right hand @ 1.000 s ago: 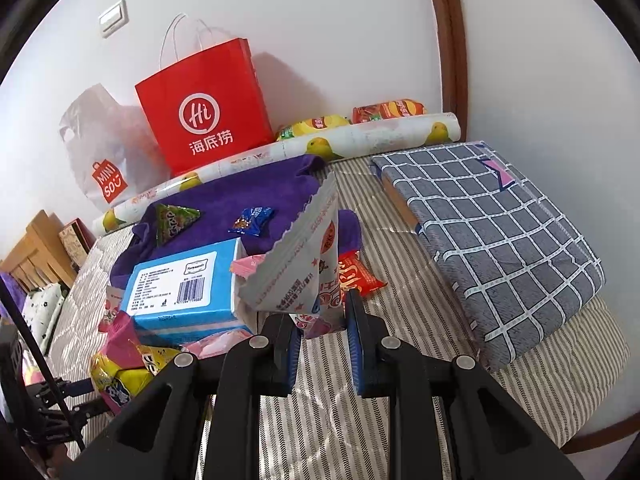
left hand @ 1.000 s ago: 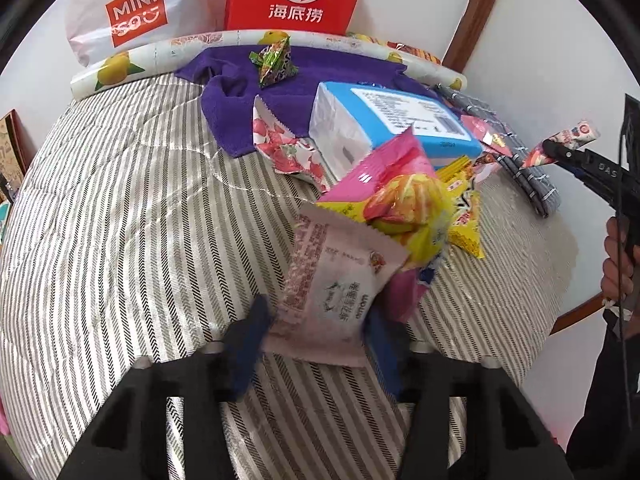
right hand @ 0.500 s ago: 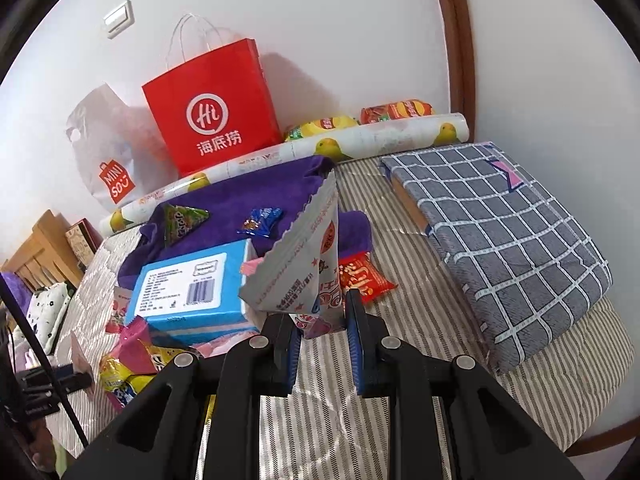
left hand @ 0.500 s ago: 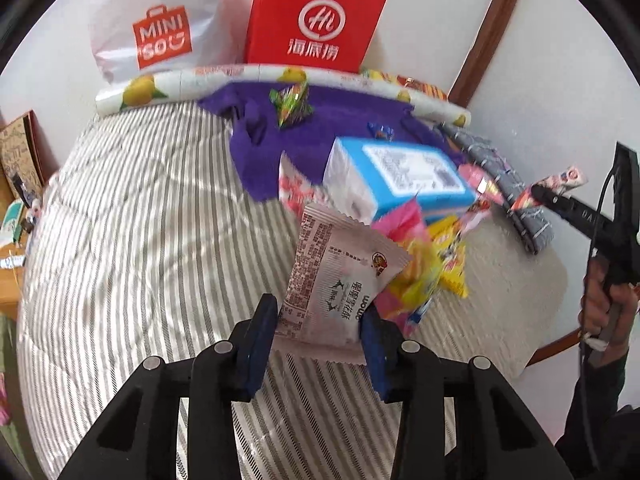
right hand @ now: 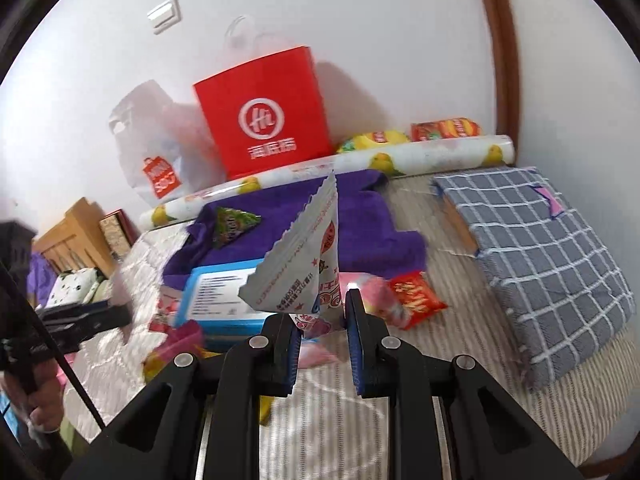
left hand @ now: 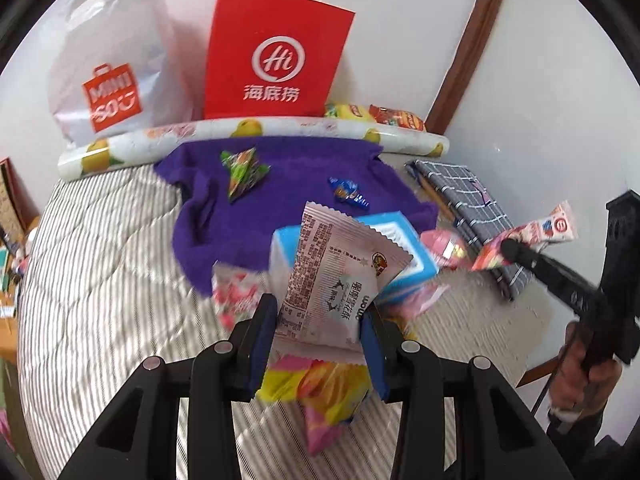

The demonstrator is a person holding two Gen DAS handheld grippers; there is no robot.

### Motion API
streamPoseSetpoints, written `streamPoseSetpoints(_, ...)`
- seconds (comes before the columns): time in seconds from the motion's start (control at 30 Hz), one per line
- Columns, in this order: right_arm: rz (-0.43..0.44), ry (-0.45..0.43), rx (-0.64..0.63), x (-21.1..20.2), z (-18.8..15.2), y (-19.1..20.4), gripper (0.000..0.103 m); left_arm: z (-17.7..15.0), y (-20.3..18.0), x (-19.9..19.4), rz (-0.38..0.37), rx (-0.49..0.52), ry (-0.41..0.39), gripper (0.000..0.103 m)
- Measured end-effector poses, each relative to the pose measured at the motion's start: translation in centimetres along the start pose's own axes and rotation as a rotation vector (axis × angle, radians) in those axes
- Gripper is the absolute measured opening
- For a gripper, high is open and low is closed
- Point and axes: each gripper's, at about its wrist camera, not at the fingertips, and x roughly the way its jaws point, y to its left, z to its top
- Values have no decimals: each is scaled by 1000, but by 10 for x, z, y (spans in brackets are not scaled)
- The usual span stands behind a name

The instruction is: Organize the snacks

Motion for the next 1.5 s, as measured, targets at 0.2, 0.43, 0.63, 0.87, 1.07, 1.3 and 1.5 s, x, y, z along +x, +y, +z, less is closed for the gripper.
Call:
streamPoseSetpoints(0.2, 100, 3, -25, 10, 15, 23, 21, 30, -13, 11, 4, 27, -4, 39)
streamPoseSetpoints(0.43, 126, -13, -65, 31, 46, 35, 21, 64, -13, 22, 25, 30, -9, 39)
streamPoseSetpoints(0.63, 112, -17, -82, 56, 72, 32, 21, 91, -9, 37, 42, 28, -7, 39)
streamPoseSetpoints(0.87, 113, -20, -17, 87, 93, 18, 21, 121, -4, 59, 44, 28, -1, 39)
streamPoseSetpoints(1.07, 62, -10, 38, 116, 107, 13, 21, 143, 5, 77, 46, 11, 2, 39)
streamPoseSetpoints(1.3, 90, -12, 75, 140, 117, 18, 21, 151, 20, 100, 35, 3, 26, 39)
streamPoseSetpoints(1.5, 62, 6, 56, 162, 110, 25, 21, 150, 32, 114, 61, -10, 61, 39)
